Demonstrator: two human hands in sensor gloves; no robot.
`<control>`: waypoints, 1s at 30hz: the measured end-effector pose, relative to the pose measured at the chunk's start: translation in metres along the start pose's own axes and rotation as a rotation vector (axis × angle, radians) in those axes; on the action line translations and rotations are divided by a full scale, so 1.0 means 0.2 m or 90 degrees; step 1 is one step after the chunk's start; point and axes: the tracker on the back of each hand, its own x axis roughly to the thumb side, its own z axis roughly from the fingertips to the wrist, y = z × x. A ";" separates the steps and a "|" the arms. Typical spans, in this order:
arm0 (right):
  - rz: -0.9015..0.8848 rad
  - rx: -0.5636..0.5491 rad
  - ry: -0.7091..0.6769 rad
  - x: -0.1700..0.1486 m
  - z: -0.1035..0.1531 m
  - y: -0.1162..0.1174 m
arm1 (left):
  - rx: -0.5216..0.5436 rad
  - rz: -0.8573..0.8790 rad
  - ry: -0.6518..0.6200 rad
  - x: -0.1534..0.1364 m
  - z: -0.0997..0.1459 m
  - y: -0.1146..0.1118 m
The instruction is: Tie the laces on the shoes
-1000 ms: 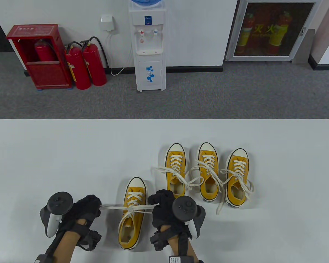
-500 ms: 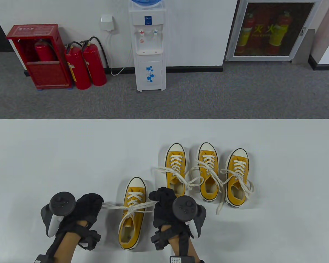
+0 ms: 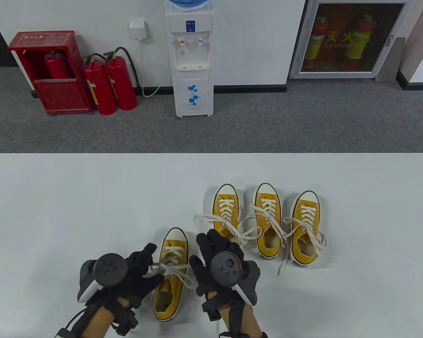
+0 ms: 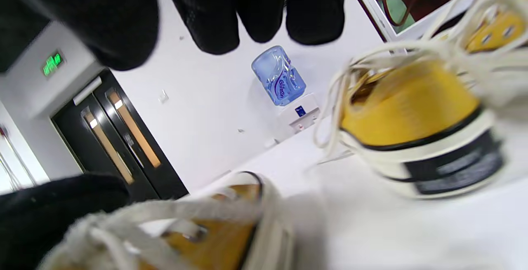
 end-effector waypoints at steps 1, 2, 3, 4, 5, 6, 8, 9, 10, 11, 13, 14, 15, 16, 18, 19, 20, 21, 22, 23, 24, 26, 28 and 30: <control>0.019 0.006 -0.002 -0.01 0.01 -0.01 | -0.012 -0.007 -0.002 0.01 0.00 -0.01; 0.037 0.009 -0.008 -0.02 0.01 -0.02 | -0.027 -0.018 0.002 0.01 -0.01 -0.02; 0.051 0.015 -0.013 -0.04 0.02 -0.02 | -0.041 -0.034 0.003 0.01 -0.01 -0.04; 0.065 0.021 -0.013 -0.06 0.03 -0.03 | -0.050 -0.045 0.005 0.01 -0.01 -0.05; 0.078 0.021 -0.013 -0.08 0.04 -0.04 | -0.053 -0.052 0.009 0.01 -0.02 -0.05; 0.096 0.023 -0.016 -0.11 0.05 -0.04 | -0.061 -0.060 0.013 0.01 -0.02 -0.06; 0.123 0.024 -0.023 -0.15 0.07 -0.06 | -0.066 -0.067 0.016 0.00 -0.02 -0.07; 0.132 0.026 -0.025 -0.17 0.08 -0.06 | -0.069 -0.067 0.019 0.00 -0.02 -0.07; 0.144 0.032 -0.023 -0.19 0.08 -0.07 | -0.071 -0.067 0.021 0.00 -0.03 -0.08; 0.146 0.041 -0.025 -0.22 0.09 -0.07 | -0.073 -0.068 0.025 -0.01 -0.03 -0.08; 0.146 0.059 -0.022 -0.25 0.09 -0.07 | -0.077 -0.072 0.032 -0.01 -0.03 -0.10; 0.145 0.064 -0.022 -0.26 0.10 -0.07 | -0.079 -0.073 0.033 -0.01 -0.03 -0.11; 0.141 0.059 -0.025 -0.28 0.10 -0.07 | -0.081 -0.073 0.034 -0.01 -0.04 -0.11; 0.142 0.053 -0.028 -0.29 0.11 -0.07 | -0.076 -0.079 0.034 -0.01 -0.04 -0.12; 0.146 0.045 -0.037 -0.30 0.11 -0.06 | -0.071 -0.089 0.035 -0.01 -0.04 -0.12; 0.148 0.034 -0.043 -0.31 0.12 -0.05 | -0.068 -0.091 0.036 0.00 -0.04 -0.13; 0.153 0.032 -0.046 -0.32 0.12 -0.05 | -0.064 -0.093 0.039 0.00 -0.04 -0.13; 0.154 0.036 -0.046 -0.33 0.13 -0.04 | -0.064 -0.094 0.041 0.01 -0.04 -0.13; 0.153 0.038 -0.045 -0.33 0.13 -0.04 | -0.062 -0.093 0.047 0.02 -0.04 -0.14; 0.150 0.037 -0.046 -0.34 0.13 -0.04 | -0.060 -0.092 0.050 0.02 -0.04 -0.15; 0.141 0.032 -0.046 -0.34 0.14 -0.04 | -0.058 -0.097 0.057 0.03 -0.04 -0.16; 0.133 0.026 -0.047 -0.35 0.15 -0.05 | -0.047 -0.118 0.067 0.05 -0.04 -0.17; 0.138 0.024 -0.049 -0.35 0.15 -0.05 | -0.039 -0.134 0.073 0.07 -0.04 -0.18; 0.135 0.029 -0.051 -0.35 0.15 -0.04 | -0.036 -0.150 0.075 0.08 -0.04 -0.18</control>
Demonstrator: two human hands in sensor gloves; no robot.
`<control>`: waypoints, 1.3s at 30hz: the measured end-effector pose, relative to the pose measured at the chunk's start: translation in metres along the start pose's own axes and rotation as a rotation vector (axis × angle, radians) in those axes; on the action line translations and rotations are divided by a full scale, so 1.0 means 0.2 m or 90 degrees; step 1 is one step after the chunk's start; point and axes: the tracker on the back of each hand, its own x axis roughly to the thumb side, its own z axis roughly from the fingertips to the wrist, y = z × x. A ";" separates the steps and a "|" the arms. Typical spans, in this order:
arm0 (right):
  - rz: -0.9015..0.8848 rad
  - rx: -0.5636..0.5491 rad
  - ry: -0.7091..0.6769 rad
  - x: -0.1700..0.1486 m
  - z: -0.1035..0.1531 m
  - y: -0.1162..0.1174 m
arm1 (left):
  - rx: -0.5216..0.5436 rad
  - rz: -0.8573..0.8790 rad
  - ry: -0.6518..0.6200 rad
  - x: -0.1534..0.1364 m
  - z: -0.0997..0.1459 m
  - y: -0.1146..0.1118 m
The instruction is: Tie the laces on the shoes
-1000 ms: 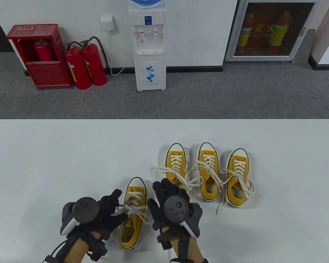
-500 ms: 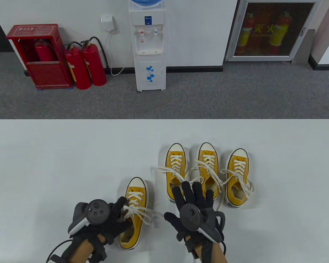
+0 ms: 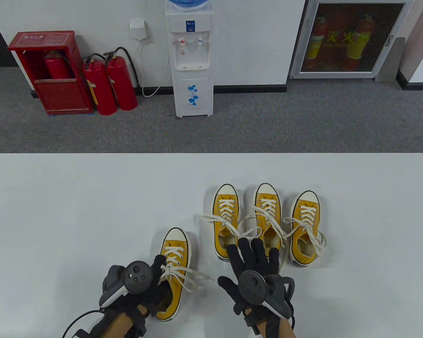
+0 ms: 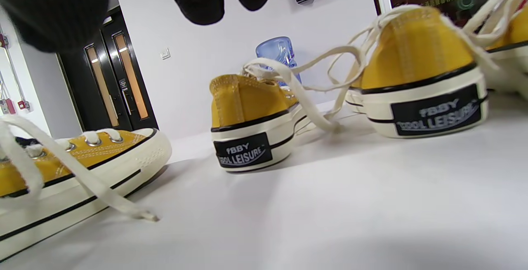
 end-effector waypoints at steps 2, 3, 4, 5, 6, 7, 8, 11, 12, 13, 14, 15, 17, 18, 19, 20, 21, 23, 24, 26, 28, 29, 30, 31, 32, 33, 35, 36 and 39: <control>-0.003 0.008 0.001 0.00 0.00 0.00 | 0.004 0.000 0.002 0.00 0.00 0.00; -0.007 0.007 0.002 -0.01 0.00 0.00 | 0.005 0.005 0.006 0.00 0.00 0.00; -0.016 0.004 0.002 -0.01 0.00 0.01 | 0.009 0.005 0.009 0.00 0.00 0.00; -0.018 0.005 0.004 -0.01 0.00 0.01 | 0.017 -0.001 0.011 0.01 0.00 0.00; -0.019 0.010 0.004 -0.01 0.00 0.01 | 0.020 -0.005 0.010 0.01 0.00 0.00; -0.017 0.014 0.004 -0.01 0.00 0.01 | 0.022 -0.011 0.008 0.01 0.00 0.00; -0.017 0.015 0.004 -0.01 0.00 0.02 | 0.024 -0.012 0.007 0.01 0.00 0.00; -0.023 0.020 0.004 0.00 0.00 0.02 | 0.041 0.009 0.010 0.01 0.00 0.00; -0.026 0.018 0.003 0.00 0.00 0.02 | 0.047 0.014 0.011 0.01 0.00 0.01; -0.026 0.018 0.003 0.00 0.00 0.02 | 0.052 0.019 0.010 0.01 0.00 0.01; -0.025 0.019 0.002 0.00 0.00 0.02 | 0.064 0.025 0.004 0.01 0.00 0.01; -0.024 0.019 0.002 0.00 0.00 0.02 | 0.080 0.029 0.004 0.01 0.01 0.02; -0.026 0.019 0.003 0.00 0.00 0.02 | 0.088 0.039 0.009 0.01 0.00 0.04; -0.028 0.018 0.004 -0.01 0.00 0.02 | 0.084 0.043 0.013 0.01 -0.01 0.05; -0.031 0.016 0.005 -0.01 0.00 0.02 | 0.086 0.050 0.016 0.01 -0.02 0.06; -0.035 0.016 0.006 -0.01 0.00 0.01 | 0.090 0.050 0.019 0.01 -0.03 0.08; -0.040 0.016 0.005 -0.01 0.00 0.01 | 0.097 0.037 0.024 0.02 -0.04 0.10; -0.048 0.015 0.004 -0.02 0.00 0.01 | 0.107 0.011 0.040 0.04 -0.08 0.16; -0.048 0.014 0.004 -0.02 0.00 0.01 | 0.107 0.008 0.048 0.05 -0.10 0.18; -0.049 0.012 0.002 -0.02 0.00 0.01 | 0.105 0.024 0.067 0.06 -0.15 0.24; -0.048 0.013 0.000 -0.01 0.00 0.01 | 0.107 0.046 0.085 0.08 -0.21 0.29; -0.048 0.013 0.000 -0.01 0.00 0.01 | 0.107 0.049 0.096 0.09 -0.23 0.31; -0.047 0.012 -0.001 -0.01 0.00 0.01 | 0.110 0.052 0.107 0.09 -0.27 0.33; -0.046 0.011 0.000 -0.01 0.00 0.01 | 0.113 0.051 0.112 0.10 -0.29 0.34; -0.039 0.010 0.001 -0.01 0.00 0.01 | 0.114 0.049 0.127 0.10 -0.33 0.36; -0.037 0.008 0.001 -0.01 0.00 0.01 | 0.117 0.050 0.141 0.10 -0.36 0.38; -0.038 0.007 0.001 -0.01 0.00 0.01 | 0.116 0.040 0.166 0.09 -0.42 0.38; -0.036 0.008 0.002 -0.01 0.00 0.01 | 0.114 0.036 0.177 0.08 -0.45 0.37; -0.036 0.010 0.001 -0.01 0.00 0.01 | 0.107 0.016 0.209 0.05 -0.54 0.35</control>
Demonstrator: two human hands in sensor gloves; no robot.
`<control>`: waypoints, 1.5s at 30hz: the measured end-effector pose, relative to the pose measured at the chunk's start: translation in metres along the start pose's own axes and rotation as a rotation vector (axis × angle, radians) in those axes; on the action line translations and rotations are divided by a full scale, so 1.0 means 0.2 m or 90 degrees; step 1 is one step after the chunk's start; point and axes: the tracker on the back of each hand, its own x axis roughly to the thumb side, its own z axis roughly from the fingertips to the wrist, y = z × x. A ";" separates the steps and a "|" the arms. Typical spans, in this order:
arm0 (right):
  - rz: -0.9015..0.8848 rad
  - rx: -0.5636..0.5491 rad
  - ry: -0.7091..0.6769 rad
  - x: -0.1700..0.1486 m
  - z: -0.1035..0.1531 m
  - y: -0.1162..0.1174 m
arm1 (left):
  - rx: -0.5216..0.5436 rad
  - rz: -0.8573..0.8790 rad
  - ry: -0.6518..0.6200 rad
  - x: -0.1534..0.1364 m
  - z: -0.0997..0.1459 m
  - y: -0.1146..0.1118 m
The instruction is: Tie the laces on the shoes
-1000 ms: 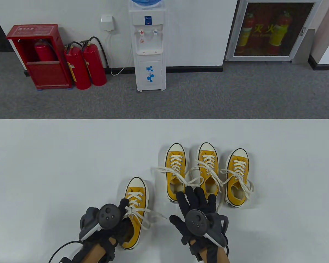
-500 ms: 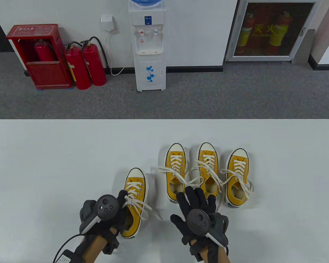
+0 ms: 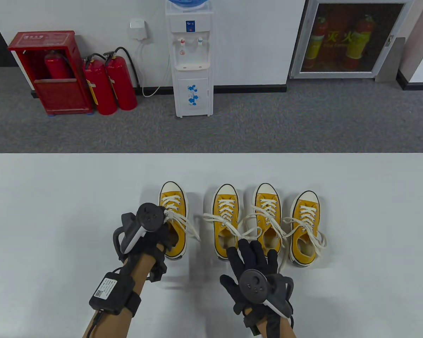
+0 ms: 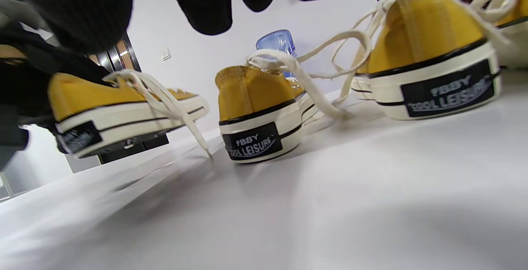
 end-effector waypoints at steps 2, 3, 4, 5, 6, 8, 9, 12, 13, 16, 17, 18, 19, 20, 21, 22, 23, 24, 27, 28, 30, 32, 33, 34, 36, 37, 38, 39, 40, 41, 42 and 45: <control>0.004 0.002 -0.001 0.00 0.00 0.00 | -0.001 -0.004 0.011 -0.01 -0.04 -0.03; 0.005 0.003 -0.001 0.00 0.00 0.00 | 0.002 0.001 0.012 -0.01 -0.06 -0.05; 0.005 0.003 -0.001 0.00 0.00 0.00 | 0.005 0.002 0.012 -0.01 -0.07 -0.06; 0.004 0.004 -0.001 0.00 0.00 0.00 | 0.009 0.007 0.008 -0.02 -0.08 -0.08; 0.003 0.004 -0.002 0.00 0.00 0.00 | 0.011 0.011 0.006 -0.02 -0.09 -0.09; 0.004 0.005 -0.002 0.00 0.00 0.00 | 0.016 0.010 0.002 -0.02 -0.10 -0.11; 0.006 0.005 -0.003 0.01 0.00 0.00 | 0.022 0.007 -0.003 -0.02 -0.10 -0.12; 0.008 0.007 -0.005 0.01 0.00 0.00 | 0.060 -0.021 -0.019 -0.02 -0.09 -0.14; 0.008 0.008 -0.005 0.01 0.00 0.00 | 0.066 -0.027 -0.017 -0.03 -0.08 -0.14; 0.009 0.013 -0.005 0.01 0.00 0.01 | 0.046 -0.005 -0.019 -0.05 -0.06 -0.13; 0.010 0.014 -0.005 0.01 0.00 0.01 | 0.040 0.000 -0.021 -0.05 -0.05 -0.12; 0.009 0.014 -0.005 0.01 0.00 0.01 | 0.035 0.000 -0.023 -0.06 -0.03 -0.10; 0.009 0.014 -0.005 0.01 0.00 0.01 | 0.034 -0.004 -0.025 -0.06 -0.01 -0.09; 0.010 0.012 -0.005 0.01 0.00 0.00 | 0.035 -0.010 -0.030 -0.07 0.01 -0.07; 0.009 0.012 -0.005 0.01 0.00 0.00 | 0.032 -0.014 -0.035 -0.07 0.03 -0.06; 0.009 0.010 -0.004 0.01 0.00 0.00 | 0.027 -0.020 -0.043 -0.07 0.06 -0.04; 0.009 0.010 -0.004 0.01 0.00 0.00 | 0.026 -0.026 -0.048 -0.07 0.08 -0.02; 0.010 0.011 -0.005 0.01 0.00 0.01 | 0.024 -0.032 -0.056 -0.07 0.11 0.00; 0.012 0.016 -0.006 0.02 0.00 0.01 | 0.033 -0.058 -0.078 -0.08 0.20 0.03; 0.012 0.017 -0.006 0.02 0.00 0.01 | 0.029 -0.068 -0.089 -0.09 0.22 0.04; 0.013 0.017 -0.006 0.02 0.00 0.01 | 0.026 -0.088 -0.101 -0.10 0.27 0.05; 0.014 0.018 -0.006 0.02 0.00 0.01 | 0.025 -0.102 -0.121 -0.11 0.32 0.06; 0.015 0.018 -0.006 0.02 0.00 0.01 | 0.023 -0.106 -0.133 -0.12 0.34 0.06; 0.017 0.018 -0.006 0.02 0.00 0.01 | 0.021 -0.110 -0.144 -0.14 0.37 0.05; 0.019 0.017 -0.007 0.02 0.00 0.01 | 0.022 -0.114 -0.155 -0.16 0.41 0.05; 0.019 0.016 -0.008 0.02 0.00 0.01 | 0.022 -0.116 -0.166 -0.17 0.43 0.04; 0.019 0.016 -0.008 0.02 0.00 0.01 | 0.022 -0.117 -0.172 -0.18 0.45 0.04; 0.022 0.017 -0.008 0.02 0.00 0.01 | 0.020 -0.120 -0.177 -0.20 0.47 0.03; 0.023 0.017 -0.008 0.02 0.00 0.01 | 0.016 -0.123 -0.181 -0.22 0.49 0.02; 0.024 0.017 -0.008 0.02 0.00 0.01 | 0.014 -0.124 -0.185 -0.23 0.50 0.01; 0.025 0.017 -0.008 0.02 0.00 0.01 | 0.014 -0.129 -0.190 -0.24 0.52 0.00; 0.027 0.018 -0.009 0.03 0.00 0.01 | 0.015 -0.141 -0.200 -0.28 0.56 -0.03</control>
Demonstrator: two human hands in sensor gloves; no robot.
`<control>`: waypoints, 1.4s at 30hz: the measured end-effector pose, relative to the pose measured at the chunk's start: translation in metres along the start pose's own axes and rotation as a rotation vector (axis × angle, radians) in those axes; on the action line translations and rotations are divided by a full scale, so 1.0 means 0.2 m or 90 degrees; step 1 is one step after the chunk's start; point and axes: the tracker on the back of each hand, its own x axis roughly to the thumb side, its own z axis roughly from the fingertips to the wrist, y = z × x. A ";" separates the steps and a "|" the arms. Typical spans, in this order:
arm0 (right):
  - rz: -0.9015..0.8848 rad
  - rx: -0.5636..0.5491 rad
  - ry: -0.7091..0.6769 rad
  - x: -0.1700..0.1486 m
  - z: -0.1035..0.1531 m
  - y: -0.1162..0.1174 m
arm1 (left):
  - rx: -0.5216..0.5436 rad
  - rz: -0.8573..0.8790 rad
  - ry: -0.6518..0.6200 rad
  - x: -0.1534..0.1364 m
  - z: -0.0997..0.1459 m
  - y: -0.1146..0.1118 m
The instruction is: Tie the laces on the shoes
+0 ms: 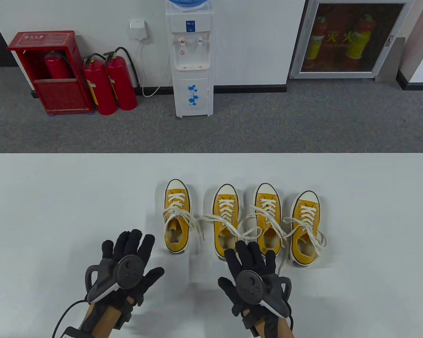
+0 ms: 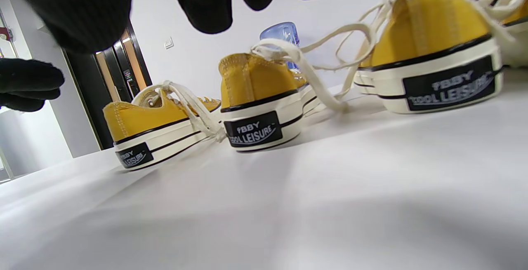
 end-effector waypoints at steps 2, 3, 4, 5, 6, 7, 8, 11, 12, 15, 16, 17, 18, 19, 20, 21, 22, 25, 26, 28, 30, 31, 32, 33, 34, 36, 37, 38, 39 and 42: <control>0.005 0.002 -0.003 0.01 0.00 0.00 | 0.001 -0.007 -0.005 -0.01 0.02 -0.02; 0.006 0.002 -0.003 0.01 0.00 0.01 | 0.002 -0.010 -0.007 -0.02 0.04 -0.03; 0.006 0.003 -0.006 0.02 0.00 0.01 | 0.003 -0.009 -0.008 -0.03 0.04 -0.04; 0.008 0.004 -0.009 0.02 0.00 0.01 | 0.002 -0.002 -0.007 -0.05 0.04 -0.06; 0.012 0.003 -0.010 0.03 0.00 0.01 | 0.004 0.009 -0.007 -0.06 0.04 -0.07; 0.012 0.003 -0.013 0.04 0.00 0.01 | 0.010 0.026 -0.006 -0.07 0.05 -0.08; 0.015 0.003 -0.016 0.04 0.00 0.02 | 0.011 0.037 -0.004 -0.08 0.05 -0.09; 0.017 -0.001 -0.023 0.06 0.01 0.02 | -0.006 0.032 -0.008 -0.09 0.05 -0.12; 0.017 -0.001 -0.027 0.07 0.01 0.02 | -0.008 0.021 -0.013 -0.09 0.05 -0.13; 0.018 -0.011 -0.034 0.08 0.01 0.01 | -0.029 -0.001 -0.019 -0.07 0.06 -0.15; 0.018 -0.012 -0.035 0.08 0.01 0.01 | -0.031 0.000 -0.021 -0.07 0.06 -0.15; 0.018 -0.012 -0.035 0.09 0.02 0.01 | -0.036 0.002 -0.023 -0.07 0.06 -0.15; 0.015 -0.015 -0.042 0.10 0.02 0.00 | -0.040 0.004 -0.027 -0.06 0.06 -0.15; 0.015 -0.016 -0.043 0.10 0.02 0.00 | -0.039 0.004 -0.031 -0.06 0.06 -0.14; 0.016 -0.019 -0.048 0.11 0.02 0.00 | -0.037 0.004 -0.035 -0.05 0.06 -0.14; 0.015 -0.021 -0.052 0.11 0.03 -0.01 | -0.039 0.001 -0.039 -0.04 0.06 -0.14; 0.015 -0.022 -0.055 0.11 0.03 -0.01 | -0.040 -0.001 -0.041 -0.04 0.06 -0.14; 0.017 -0.023 -0.062 0.13 0.03 -0.01 | -0.031 0.007 -0.048 -0.02 0.07 -0.13; 0.017 -0.025 -0.064 0.13 0.04 -0.02 | -0.033 0.008 -0.049 -0.02 0.07 -0.13; 0.017 -0.025 -0.066 0.13 0.04 -0.02 | -0.030 0.013 -0.050 -0.03 0.07 -0.13; 0.017 -0.025 -0.067 0.13 0.04 -0.02 | -0.035 0.017 -0.048 -0.03 0.07 -0.13; 0.017 -0.025 -0.067 0.13 0.04 -0.02 | -0.034 0.017 -0.047 -0.03 0.07 -0.13; 0.017 -0.023 -0.066 0.13 0.04 -0.02 | -0.035 0.016 -0.045 -0.03 0.06 -0.13; 0.018 -0.021 -0.065 0.13 0.04 -0.01 | -0.036 0.015 -0.043 -0.03 0.06 -0.13; 0.017 -0.018 -0.064 0.12 0.04 -0.01 | -0.033 0.019 -0.041 -0.04 0.06 -0.12; 0.016 -0.017 -0.062 0.12 0.03 -0.01 | -0.031 0.023 -0.037 -0.05 0.06 -0.11; 0.017 -0.016 -0.061 0.12 0.04 -0.01 | -0.028 0.024 -0.035 -0.05 0.07 -0.11; 0.018 -0.016 -0.061 0.12 0.04 -0.01 | -0.025 0.025 -0.034 -0.06 0.07 -0.10; 0.017 -0.018 -0.060 0.12 0.04 -0.02 | -0.023 0.025 -0.032 -0.06 0.07 -0.09; 0.019 -0.018 -0.059 0.12 0.04 -0.01 | -0.023 0.025 -0.029 -0.07 0.07 -0.09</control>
